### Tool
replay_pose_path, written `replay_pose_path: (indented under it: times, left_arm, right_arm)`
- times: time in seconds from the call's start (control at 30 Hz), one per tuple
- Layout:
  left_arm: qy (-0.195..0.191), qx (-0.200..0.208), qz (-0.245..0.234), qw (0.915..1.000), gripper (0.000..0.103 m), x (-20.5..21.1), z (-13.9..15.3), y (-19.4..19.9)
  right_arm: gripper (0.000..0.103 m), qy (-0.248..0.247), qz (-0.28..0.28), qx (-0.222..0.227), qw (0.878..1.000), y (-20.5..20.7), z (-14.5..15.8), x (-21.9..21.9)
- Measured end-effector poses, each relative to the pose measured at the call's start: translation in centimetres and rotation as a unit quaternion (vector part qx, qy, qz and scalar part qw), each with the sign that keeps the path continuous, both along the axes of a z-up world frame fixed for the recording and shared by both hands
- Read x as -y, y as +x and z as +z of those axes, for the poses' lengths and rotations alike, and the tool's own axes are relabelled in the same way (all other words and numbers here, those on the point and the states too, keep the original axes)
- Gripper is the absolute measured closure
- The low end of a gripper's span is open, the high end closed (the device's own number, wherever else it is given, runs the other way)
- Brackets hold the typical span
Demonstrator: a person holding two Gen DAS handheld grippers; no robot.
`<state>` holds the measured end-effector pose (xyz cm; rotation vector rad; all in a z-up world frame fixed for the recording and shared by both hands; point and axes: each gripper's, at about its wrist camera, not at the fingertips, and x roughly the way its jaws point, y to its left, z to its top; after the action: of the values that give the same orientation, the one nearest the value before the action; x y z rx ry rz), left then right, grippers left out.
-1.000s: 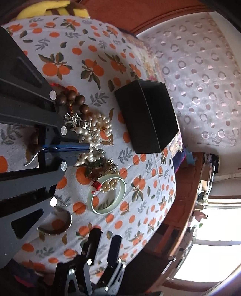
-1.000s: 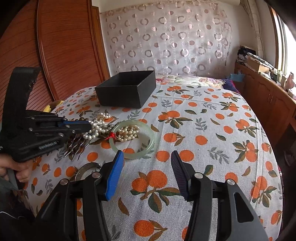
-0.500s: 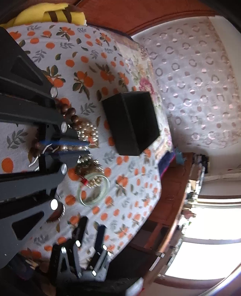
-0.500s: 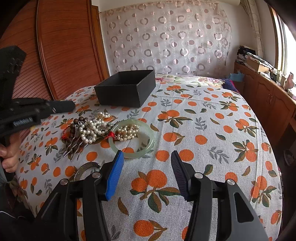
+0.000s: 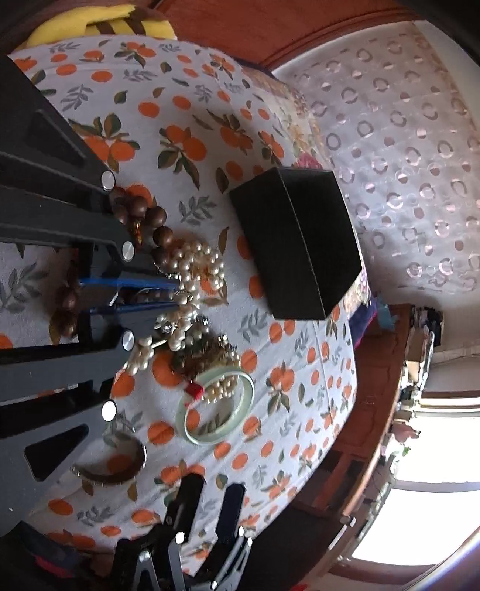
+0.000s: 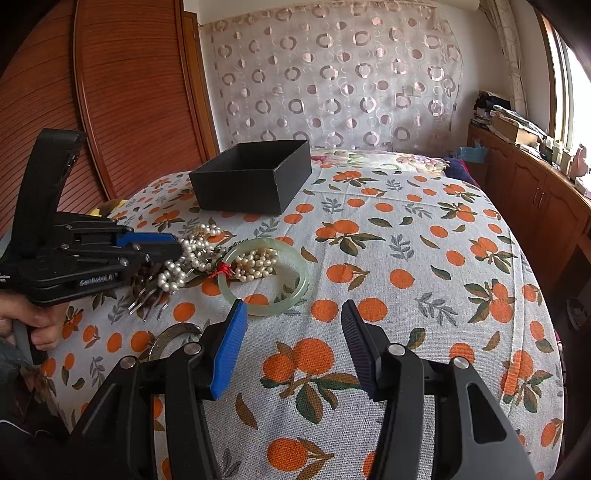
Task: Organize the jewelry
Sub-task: 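Close the left tool on the white pearl necklace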
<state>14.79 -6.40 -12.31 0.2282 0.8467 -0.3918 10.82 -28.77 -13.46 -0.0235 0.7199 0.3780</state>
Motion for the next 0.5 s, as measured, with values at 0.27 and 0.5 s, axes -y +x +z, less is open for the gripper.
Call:
replay_pose_path:
  times: [0.27, 0.5]
  left_arm:
    - [-0.028, 0.057, -0.009, 0.9979, 0.103, 0.4, 4.3, -2.1]
    - [0.001, 0.048, -0.031, 0.9983, 0.103, 1.5, 4.6, -1.6]
  right_arm:
    - [0.047, -0.001, 0.001, -0.001, 1.000, -0.1, 0.0, 0.0]
    - [0.047, -0.002, 0.002, -0.002, 1.000, -0.1, 0.0, -0.1]
